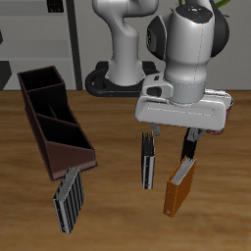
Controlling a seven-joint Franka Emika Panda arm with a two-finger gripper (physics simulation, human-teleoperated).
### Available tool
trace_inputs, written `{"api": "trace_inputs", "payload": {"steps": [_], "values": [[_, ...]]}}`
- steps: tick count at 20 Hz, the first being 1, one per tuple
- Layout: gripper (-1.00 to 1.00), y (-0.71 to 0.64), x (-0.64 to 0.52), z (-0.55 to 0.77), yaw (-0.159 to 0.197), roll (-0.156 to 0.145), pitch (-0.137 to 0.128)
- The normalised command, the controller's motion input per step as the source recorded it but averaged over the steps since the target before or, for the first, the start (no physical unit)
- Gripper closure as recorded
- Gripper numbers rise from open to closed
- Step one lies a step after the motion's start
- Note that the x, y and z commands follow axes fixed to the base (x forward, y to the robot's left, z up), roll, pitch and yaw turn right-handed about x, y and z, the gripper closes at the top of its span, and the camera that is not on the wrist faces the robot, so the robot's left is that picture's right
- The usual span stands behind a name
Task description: Place the orange book into the right desk caddy's front compartment
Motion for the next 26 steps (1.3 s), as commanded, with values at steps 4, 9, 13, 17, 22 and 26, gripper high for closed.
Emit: {"api": "trace_inputs", "payload": {"steps": [4, 9, 13, 17, 22, 26], "values": [[-1.00, 0.06, 0.10, -0.26, -0.047, 0.001, 0.004], [-1.00, 0.12, 0.10, -0.28, -0.031, 0.012, -0.010], [-1.00, 0.15, 0.10, -0.26, 0.007, 0.008, -0.027], [-1.00, 0.07, 0.07, -0.24, -0.026, -0.003, 0.018], [-1.00, 0.00, 0.05, -0.31, -0.024, 0.001, 0.012], [-1.00, -0.06, 0.04, -0.25, -0.014, -0.008, 0.024]]}}
